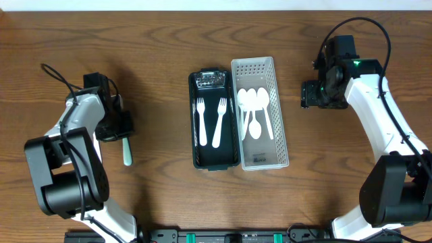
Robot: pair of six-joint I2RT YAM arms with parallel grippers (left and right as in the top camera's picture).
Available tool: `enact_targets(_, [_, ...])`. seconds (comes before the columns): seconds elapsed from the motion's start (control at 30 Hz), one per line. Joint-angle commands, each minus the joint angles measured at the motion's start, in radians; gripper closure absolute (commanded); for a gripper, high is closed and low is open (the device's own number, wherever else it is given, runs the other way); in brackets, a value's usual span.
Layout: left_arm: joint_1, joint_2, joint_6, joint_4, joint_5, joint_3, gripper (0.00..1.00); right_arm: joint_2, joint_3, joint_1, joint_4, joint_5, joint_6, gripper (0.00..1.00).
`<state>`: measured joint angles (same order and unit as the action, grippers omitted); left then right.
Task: Pack container
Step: 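Move left gripper back and grasp the last white fork, then carry the fork with left gripper and release it into green basket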
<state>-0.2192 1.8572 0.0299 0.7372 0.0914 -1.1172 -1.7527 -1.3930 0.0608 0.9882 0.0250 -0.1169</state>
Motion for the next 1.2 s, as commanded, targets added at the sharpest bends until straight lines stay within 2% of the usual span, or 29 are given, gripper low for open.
enact_targets(0.0, [0.024,-0.034,-0.005,0.011,0.006,-0.039,0.94,0.013,-0.015,-0.002,-0.001,-0.01,0.01,0.29])
enact_targets(0.3, [0.137,-0.203,-0.036,0.05,0.006,-0.061,0.94,0.013,-0.015,-0.002,-0.002,-0.01,0.01,0.29])
enact_targets(0.47, [0.281,-0.301,-0.07,0.127,0.006,-0.171,0.94,0.013,-0.015,-0.002,-0.009,-0.01,0.01,0.29])
enact_targets(0.57, [0.368,-0.325,-0.139,0.142,0.006,-0.246,0.94,0.013,-0.015,-0.002,-0.009,-0.01,0.01,0.29])
enact_targets(0.67, [0.463,-0.325,-0.172,0.133,0.006,-0.319,0.94,0.013,-0.015,-0.002,-0.008,-0.01,0.01,0.29])
enact_targets(0.8, [0.55,-0.318,-0.222,0.05,-0.002,-0.33,0.94,0.013,-0.015,-0.002,-0.008,-0.01,0.01,0.29])
enact_targets(0.93, [0.581,-0.258,-0.295,0.024,-0.001,-0.325,0.94,0.013,-0.015,-0.002,-0.008,-0.01,0.01,0.29])
enact_targets(1.17, [0.642,-0.08,-0.302,0.015,0.033,-0.325,0.94,0.013,-0.015,-0.002,-0.008,-0.01,0.01,0.29])
